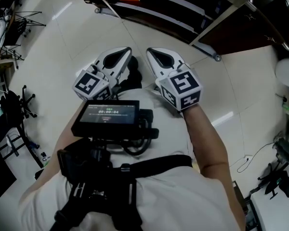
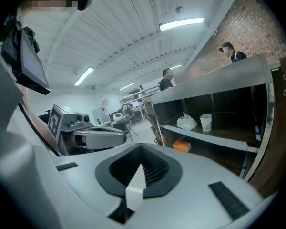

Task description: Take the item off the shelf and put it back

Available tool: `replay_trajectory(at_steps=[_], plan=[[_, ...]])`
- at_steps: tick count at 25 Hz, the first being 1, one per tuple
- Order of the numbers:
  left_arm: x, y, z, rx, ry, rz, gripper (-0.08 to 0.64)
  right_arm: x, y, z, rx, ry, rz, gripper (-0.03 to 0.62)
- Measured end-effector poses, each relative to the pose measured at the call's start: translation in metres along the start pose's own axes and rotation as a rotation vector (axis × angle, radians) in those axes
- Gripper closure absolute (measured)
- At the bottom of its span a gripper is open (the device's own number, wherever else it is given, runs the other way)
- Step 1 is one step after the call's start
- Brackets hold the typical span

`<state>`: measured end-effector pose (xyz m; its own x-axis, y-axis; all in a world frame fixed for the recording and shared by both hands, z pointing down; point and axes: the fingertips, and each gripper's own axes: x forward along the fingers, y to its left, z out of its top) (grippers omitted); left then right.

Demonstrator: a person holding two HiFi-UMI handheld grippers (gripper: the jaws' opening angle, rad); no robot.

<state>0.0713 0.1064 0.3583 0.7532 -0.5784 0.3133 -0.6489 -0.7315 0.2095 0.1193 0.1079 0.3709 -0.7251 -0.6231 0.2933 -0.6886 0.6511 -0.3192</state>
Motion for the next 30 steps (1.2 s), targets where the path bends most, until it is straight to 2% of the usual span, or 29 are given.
replay_trajectory(at_steps=[6,11,16,20,23,30], plan=[[0.021,0.043,0.007,-0.022,-0.014,-0.053,0.558,0.036,-0.018,0.008,-0.008,0.041,-0.054,0.584],[0.04,0.097,0.023,-0.039,-0.031,-0.092,0.558,0.081,-0.037,0.029,-0.038,0.075,-0.099,0.586],[0.036,0.147,0.029,-0.049,-0.009,-0.13,0.558,0.128,-0.043,0.035,-0.012,0.11,-0.157,0.584],[0.035,0.185,0.042,-0.069,-0.016,-0.155,0.558,0.159,-0.049,0.048,-0.03,0.129,-0.197,0.584],[0.035,0.215,0.041,-0.047,-0.022,-0.158,0.558,0.178,-0.052,0.055,-0.05,0.142,-0.221,0.584],[0.034,0.244,0.043,-0.038,-0.048,-0.174,0.558,0.198,-0.061,0.061,-0.068,0.171,-0.264,0.584]])
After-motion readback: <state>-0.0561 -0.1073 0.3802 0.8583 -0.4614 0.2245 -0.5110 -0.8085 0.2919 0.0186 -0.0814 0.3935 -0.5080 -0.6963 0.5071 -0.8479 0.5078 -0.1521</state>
